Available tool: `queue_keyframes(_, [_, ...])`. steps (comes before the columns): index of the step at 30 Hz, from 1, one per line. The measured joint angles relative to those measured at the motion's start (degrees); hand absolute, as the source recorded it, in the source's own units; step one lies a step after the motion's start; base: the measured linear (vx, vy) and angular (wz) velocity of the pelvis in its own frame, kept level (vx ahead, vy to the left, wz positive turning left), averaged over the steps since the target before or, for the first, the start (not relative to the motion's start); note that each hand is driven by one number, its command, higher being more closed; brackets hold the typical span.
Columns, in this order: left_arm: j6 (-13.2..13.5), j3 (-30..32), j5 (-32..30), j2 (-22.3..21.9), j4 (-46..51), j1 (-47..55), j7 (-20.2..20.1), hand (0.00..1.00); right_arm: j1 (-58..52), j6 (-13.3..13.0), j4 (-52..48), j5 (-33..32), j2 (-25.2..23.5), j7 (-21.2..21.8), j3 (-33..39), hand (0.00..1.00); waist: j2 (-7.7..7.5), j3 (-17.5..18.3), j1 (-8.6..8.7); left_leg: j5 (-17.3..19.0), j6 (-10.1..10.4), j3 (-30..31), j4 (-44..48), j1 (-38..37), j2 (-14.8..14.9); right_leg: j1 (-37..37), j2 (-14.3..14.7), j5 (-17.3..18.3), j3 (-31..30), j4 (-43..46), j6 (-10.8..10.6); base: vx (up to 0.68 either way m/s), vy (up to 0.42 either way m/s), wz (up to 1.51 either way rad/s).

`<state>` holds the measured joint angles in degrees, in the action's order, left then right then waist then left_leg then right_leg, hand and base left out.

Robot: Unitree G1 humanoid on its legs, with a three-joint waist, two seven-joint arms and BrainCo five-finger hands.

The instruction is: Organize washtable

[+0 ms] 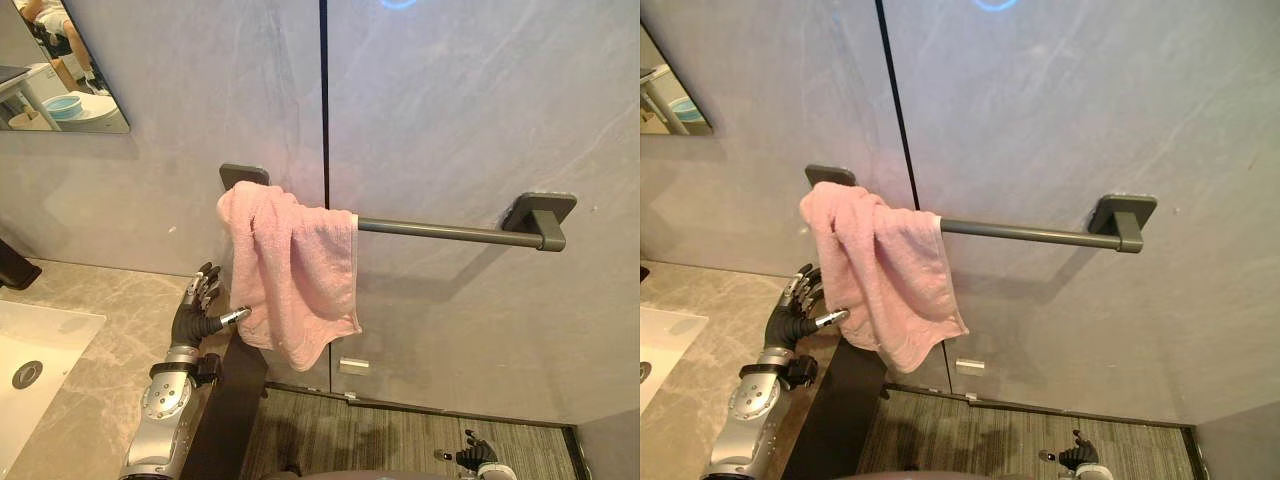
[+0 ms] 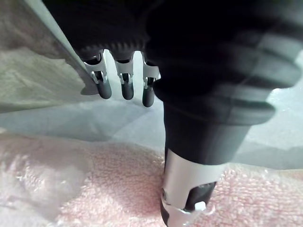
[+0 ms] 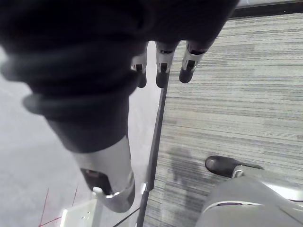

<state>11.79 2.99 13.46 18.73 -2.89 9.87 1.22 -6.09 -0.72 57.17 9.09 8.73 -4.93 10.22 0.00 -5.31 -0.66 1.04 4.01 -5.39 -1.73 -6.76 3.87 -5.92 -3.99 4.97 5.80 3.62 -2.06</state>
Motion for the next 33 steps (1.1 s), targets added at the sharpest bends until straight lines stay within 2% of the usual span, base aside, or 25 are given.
queue_keyframes(18, [0.4, 0.6, 2.5, 0.1, 0.2, 0.4, -3.5, 0.0, 0.4, 0.1, 0.0, 1.3, 0.9, 0.2, 0.0, 0.0, 0.04, 0.0, -0.14, 0.0, 0.0, 0.0, -0.3, 0.0, 0.0, -0.2, 0.0, -0.1, 0.0, -0.6, 0.0, 0.0, 0.0, 0.0])
queue_keyframes(33, [-0.1, -0.6, 6.2, 0.8, 5.3, 3.2, -7.3, 0.0, 0.5, 1.1, 0.0, 2.4, 1.2, 0.2, 0.0, 0.0, -0.04, -0.1, -0.18, 0.2, -0.2, -1.5, -0.2, 0.0, 0.0, 1.0, 0.0, -0.1, -1.6, 0.4, -0.1, -0.02, -0.004, -0.05])
